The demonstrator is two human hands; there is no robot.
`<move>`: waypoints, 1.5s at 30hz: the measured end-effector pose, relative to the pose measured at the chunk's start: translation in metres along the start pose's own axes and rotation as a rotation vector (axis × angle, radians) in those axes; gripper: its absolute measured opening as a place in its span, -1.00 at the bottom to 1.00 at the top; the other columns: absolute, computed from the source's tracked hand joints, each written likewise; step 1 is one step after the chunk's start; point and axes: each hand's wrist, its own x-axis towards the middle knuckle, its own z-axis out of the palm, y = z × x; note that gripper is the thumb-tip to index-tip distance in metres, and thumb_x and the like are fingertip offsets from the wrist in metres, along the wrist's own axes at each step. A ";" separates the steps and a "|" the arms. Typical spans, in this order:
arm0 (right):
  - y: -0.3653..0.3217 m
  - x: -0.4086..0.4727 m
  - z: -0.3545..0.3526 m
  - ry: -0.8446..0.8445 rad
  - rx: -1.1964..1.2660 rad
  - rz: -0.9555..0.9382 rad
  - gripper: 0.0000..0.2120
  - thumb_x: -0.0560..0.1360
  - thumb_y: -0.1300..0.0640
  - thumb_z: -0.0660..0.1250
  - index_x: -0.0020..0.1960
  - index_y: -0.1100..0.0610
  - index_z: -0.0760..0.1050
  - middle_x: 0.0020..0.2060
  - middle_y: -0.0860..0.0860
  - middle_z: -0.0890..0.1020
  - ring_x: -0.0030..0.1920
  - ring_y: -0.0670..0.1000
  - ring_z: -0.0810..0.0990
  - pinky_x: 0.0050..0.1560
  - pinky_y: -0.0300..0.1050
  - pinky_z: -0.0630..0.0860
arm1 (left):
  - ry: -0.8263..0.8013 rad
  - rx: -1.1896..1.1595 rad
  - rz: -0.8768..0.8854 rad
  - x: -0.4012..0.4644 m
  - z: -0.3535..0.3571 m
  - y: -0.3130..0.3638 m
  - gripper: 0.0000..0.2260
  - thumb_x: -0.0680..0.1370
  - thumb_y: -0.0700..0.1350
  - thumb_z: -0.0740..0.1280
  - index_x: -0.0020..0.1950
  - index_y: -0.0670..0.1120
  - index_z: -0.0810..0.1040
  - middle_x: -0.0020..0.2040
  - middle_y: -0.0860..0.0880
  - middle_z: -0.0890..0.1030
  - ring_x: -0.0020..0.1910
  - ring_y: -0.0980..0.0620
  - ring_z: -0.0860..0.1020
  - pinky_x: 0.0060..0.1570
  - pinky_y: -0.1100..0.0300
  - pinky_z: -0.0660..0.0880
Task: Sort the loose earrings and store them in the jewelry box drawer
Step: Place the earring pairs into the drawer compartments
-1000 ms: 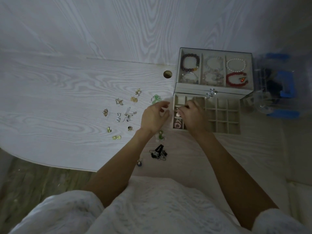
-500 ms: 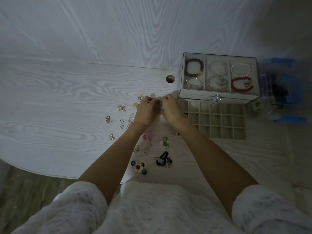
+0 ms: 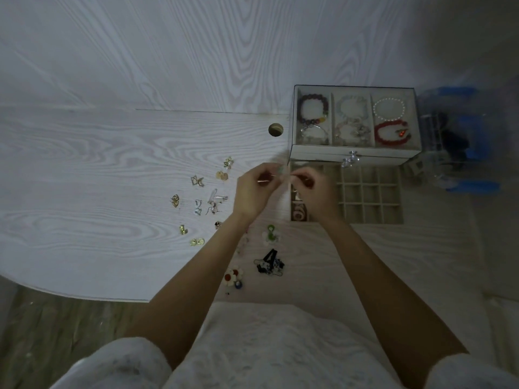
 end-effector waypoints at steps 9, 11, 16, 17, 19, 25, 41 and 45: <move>0.012 0.016 -0.017 0.030 0.081 0.218 -0.82 0.52 0.15 0.31 -0.01 0.27 0.56 -0.21 0.14 0.65 -0.29 0.08 0.65 -0.13 0.13 0.62 | 0.000 0.246 -0.051 0.012 0.038 0.015 -0.76 0.47 -0.18 0.37 0.14 -0.15 0.59 0.01 -0.14 0.67 0.01 -0.05 0.62 0.07 0.16 0.53; 0.011 0.016 -0.014 0.003 0.048 0.207 -0.79 0.54 0.13 0.29 -0.05 0.28 0.58 -0.20 0.19 0.67 -0.25 0.12 0.66 -0.14 0.12 0.62 | -0.020 0.257 -0.023 0.011 0.036 0.014 -0.75 0.48 -0.22 0.34 0.15 -0.14 0.58 0.02 -0.14 0.67 0.00 -0.06 0.62 0.06 0.08 0.55; 0.013 0.011 -0.016 0.075 -0.158 0.000 -0.85 0.46 0.34 0.28 0.00 0.29 0.58 -0.10 0.20 0.65 -0.11 0.12 0.60 -0.08 -0.11 0.50 | -0.065 0.425 0.107 0.008 0.029 0.003 -0.72 0.47 -0.20 0.36 0.18 -0.15 0.55 0.06 -0.19 0.61 0.03 -0.14 0.55 0.01 0.01 0.52; 0.015 0.010 -0.017 0.087 -0.244 -0.050 -0.84 0.44 0.35 0.29 -0.01 0.27 0.57 -0.08 0.20 0.63 -0.08 0.15 0.58 -0.07 -0.09 0.49 | -0.078 0.460 0.126 0.007 0.028 0.000 -0.71 0.47 -0.19 0.37 0.19 -0.17 0.54 0.07 -0.21 0.60 0.05 -0.17 0.53 0.02 0.00 0.51; 0.019 0.007 -0.017 0.088 -0.402 -0.075 -0.81 0.41 0.34 0.30 0.02 0.24 0.55 -0.01 0.20 0.57 -0.02 0.19 0.53 -0.03 0.02 0.51 | -0.099 0.485 0.128 0.005 0.028 -0.003 -0.68 0.46 -0.18 0.39 0.21 -0.17 0.53 0.10 -0.20 0.59 0.07 -0.17 0.52 0.04 0.02 0.49; 0.018 0.006 -0.014 0.036 -0.442 -0.020 -0.87 0.43 0.32 0.34 -0.02 0.23 0.51 -0.07 0.19 0.60 -0.07 0.18 0.56 -0.10 0.05 0.55 | -0.103 0.453 0.091 0.003 0.029 0.000 -0.68 0.45 -0.18 0.39 0.21 -0.15 0.53 0.07 -0.16 0.63 0.01 -0.11 0.58 0.01 0.02 0.53; -0.001 0.031 -0.005 -0.057 -0.552 -0.172 -0.91 0.44 0.33 0.33 -0.05 0.29 0.51 -0.08 0.23 0.60 -0.09 0.20 0.57 -0.14 -0.06 0.43 | -0.101 0.448 0.104 0.000 0.031 -0.003 -0.68 0.48 -0.17 0.36 0.23 -0.14 0.52 0.10 -0.18 0.62 0.02 -0.15 0.58 0.01 0.04 0.51; 0.002 0.023 -0.006 0.048 -0.575 -0.346 -0.98 0.41 0.36 0.34 -0.16 0.32 0.54 -0.17 0.24 0.60 -0.20 0.19 0.59 -0.23 -0.09 0.48 | -0.102 0.476 0.087 0.000 0.028 -0.002 -0.68 0.50 -0.13 0.35 0.25 -0.09 0.51 0.13 -0.15 0.60 0.06 -0.14 0.56 -0.01 0.06 0.48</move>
